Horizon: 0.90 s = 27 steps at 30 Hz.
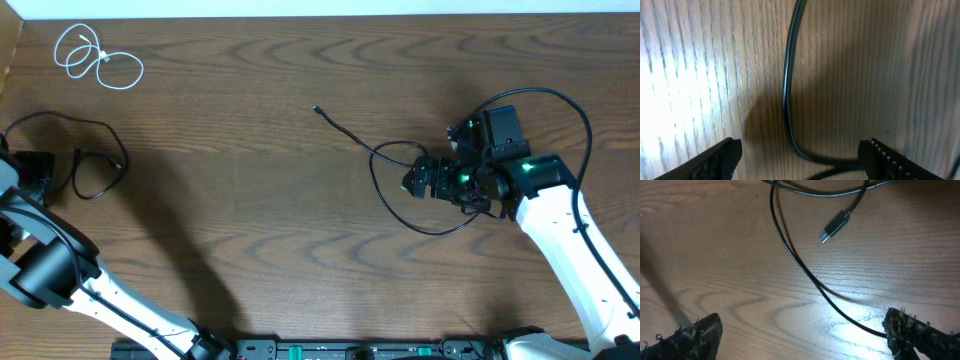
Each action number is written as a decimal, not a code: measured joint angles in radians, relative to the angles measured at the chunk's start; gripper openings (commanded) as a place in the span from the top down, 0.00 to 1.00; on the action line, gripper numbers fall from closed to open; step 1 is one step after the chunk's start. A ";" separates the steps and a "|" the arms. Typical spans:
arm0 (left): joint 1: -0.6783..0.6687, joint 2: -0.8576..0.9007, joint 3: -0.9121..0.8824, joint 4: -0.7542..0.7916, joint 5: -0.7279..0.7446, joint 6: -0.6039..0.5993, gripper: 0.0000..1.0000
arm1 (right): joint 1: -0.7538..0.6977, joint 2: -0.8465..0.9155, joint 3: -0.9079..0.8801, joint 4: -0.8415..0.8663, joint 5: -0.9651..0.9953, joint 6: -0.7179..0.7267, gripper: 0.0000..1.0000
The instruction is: Untangle cables
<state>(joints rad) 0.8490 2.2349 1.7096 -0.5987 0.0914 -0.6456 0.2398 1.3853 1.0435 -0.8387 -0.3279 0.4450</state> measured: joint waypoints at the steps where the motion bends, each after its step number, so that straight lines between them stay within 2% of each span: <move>1: 0.000 0.002 0.000 0.005 -0.010 0.000 0.21 | 0.000 0.000 0.000 0.002 0.001 0.000 0.01; 5: 0.000 0.002 0.000 0.013 -0.047 0.008 0.25 | 0.000 0.000 0.000 0.011 0.004 0.000 0.01; 19: 0.000 0.016 0.000 0.020 -0.159 0.177 0.26 | 0.000 0.000 0.000 0.014 0.007 0.000 0.00; 25: -0.002 0.047 0.001 0.018 -0.187 0.208 0.42 | 0.000 0.000 0.000 0.014 0.007 0.000 0.01; 27: -0.001 0.048 0.002 0.021 -0.188 0.235 0.54 | 0.000 0.000 0.000 0.014 0.007 0.000 0.01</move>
<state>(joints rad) 0.8478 2.2833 1.7115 -0.5781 -0.0963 -0.4107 0.2398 1.3853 1.0435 -0.8242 -0.3210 0.4450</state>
